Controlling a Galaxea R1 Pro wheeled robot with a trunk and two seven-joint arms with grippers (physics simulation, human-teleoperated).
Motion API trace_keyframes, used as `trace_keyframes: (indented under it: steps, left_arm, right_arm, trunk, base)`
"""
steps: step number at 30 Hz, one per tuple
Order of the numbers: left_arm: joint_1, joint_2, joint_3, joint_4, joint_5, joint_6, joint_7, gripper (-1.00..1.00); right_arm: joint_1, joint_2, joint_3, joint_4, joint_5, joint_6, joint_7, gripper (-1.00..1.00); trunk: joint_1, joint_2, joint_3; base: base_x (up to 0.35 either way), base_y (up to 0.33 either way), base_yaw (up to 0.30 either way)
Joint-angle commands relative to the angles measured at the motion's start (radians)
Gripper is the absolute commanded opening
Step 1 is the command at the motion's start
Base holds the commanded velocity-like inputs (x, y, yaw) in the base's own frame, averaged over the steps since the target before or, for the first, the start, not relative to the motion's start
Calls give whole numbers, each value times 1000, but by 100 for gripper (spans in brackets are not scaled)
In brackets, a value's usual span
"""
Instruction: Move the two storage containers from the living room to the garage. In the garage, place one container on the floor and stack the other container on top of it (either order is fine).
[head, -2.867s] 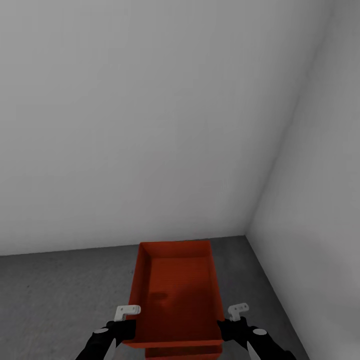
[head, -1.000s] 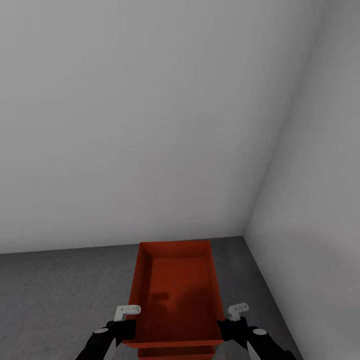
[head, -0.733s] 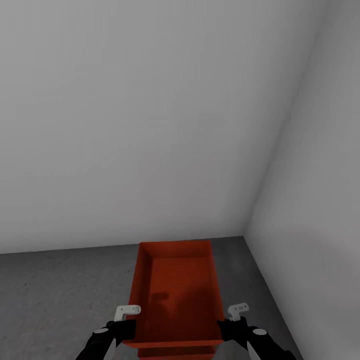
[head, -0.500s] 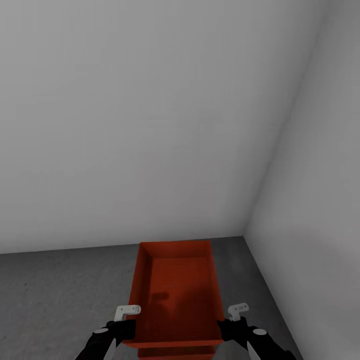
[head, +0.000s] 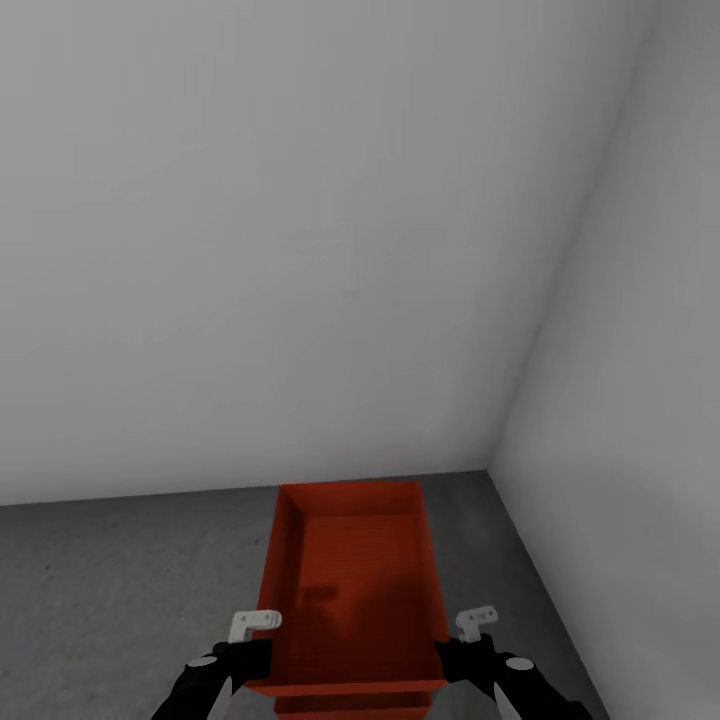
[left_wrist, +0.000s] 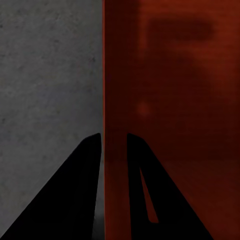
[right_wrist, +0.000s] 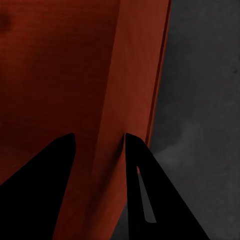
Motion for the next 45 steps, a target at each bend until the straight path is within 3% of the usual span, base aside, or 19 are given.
trace_keyframes:
  steps: [1, 23, 38, 45]
  left_arm:
    - [0, 18, 12, 0, -24, 6, 33, -100]
    - [0, 19, 12, -1, -24, 6, 34, -100]
    - [0, 19, 12, 0, -24, 6, 36, -100]
    - [0, 18, 12, 0, -24, 6, 36, -100]
  right_arm:
    - [0, -1, 15, -5, -10, -7, 98, -100]
    - [0, -1, 16, -5, -7, -6, 99, -100]
    - [0, -1, 16, -5, -7, -6, 98, -100]
    - [0, -1, 16, -5, -6, -6, 98, -100]
  trunk:
    - [4, -8, -4]
    - [88, -162, -73]
    - [146, -267, -142]
    - [146, -267, -153]
  base:
    - [0, 0, 0]
    - [0, 0, 25]
    - [0, 0, 0]
    - [0, 0, 0]
